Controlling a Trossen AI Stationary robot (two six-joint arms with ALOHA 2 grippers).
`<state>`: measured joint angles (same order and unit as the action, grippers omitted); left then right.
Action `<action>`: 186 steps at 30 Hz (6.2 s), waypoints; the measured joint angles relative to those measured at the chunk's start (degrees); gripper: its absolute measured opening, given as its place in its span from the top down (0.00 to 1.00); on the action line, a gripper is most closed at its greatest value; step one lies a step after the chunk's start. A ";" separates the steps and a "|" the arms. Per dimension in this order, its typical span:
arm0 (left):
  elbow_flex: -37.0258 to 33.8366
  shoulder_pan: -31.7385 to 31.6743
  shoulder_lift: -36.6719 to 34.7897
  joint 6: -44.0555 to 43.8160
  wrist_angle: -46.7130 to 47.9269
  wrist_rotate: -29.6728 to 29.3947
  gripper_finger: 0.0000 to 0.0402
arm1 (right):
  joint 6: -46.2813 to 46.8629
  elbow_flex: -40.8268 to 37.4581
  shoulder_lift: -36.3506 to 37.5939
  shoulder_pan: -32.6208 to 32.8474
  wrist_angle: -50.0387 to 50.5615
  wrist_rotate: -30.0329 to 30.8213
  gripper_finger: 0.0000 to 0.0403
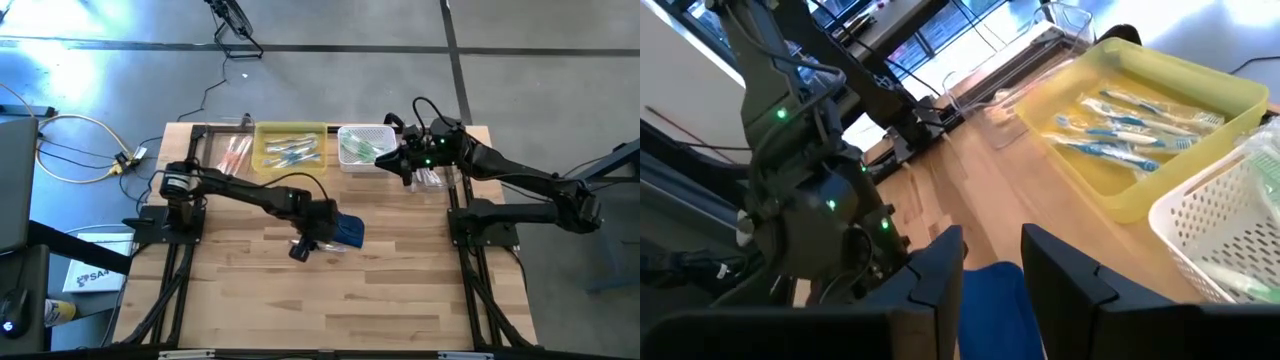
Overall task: Pick & Place Toothbrushes
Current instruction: Put the violet toothbrush into the right transparent bin
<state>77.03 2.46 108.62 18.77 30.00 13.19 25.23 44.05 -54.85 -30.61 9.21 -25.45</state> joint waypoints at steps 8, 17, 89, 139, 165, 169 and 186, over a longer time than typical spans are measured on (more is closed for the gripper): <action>0.00 2.83 0.32 -1.75 0.06 -6.66 0.65 | -0.05 -0.02 0.00 0.00 0.70 0.00 0.76; -0.92 3.69 0.32 -3.38 -0.30 -8.47 0.65 | -0.04 -0.02 0.00 0.00 0.90 0.00 0.76; 27.06 -7.45 0.11 5.01 1.53 6.17 0.96 | 3.61 -0.09 13.88 -4.70 0.83 -13.02 0.76; 43.58 -21.59 0.08 -13.51 -14.84 20.46 0.96 | -13.44 -0.07 14.22 7.22 -18.93 8.88 0.76; 43.52 -20.65 0.18 -14.56 -8.85 18.95 0.96 | -18.03 -0.04 7.40 13.55 -28.76 19.18 0.42; 43.48 -19.81 1.17 -14.22 -8.64 17.83 0.96 | -18.03 -0.04 6.81 14.21 -29.21 19.37 0.47; 43.50 -19.30 2.34 -13.40 -9.57 17.16 0.96 | -17.81 -0.04 6.82 15.23 -29.62 19.82 0.96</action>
<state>120.53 -16.84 110.96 5.37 20.44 30.35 7.42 44.01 -48.03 -15.38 -20.40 -5.63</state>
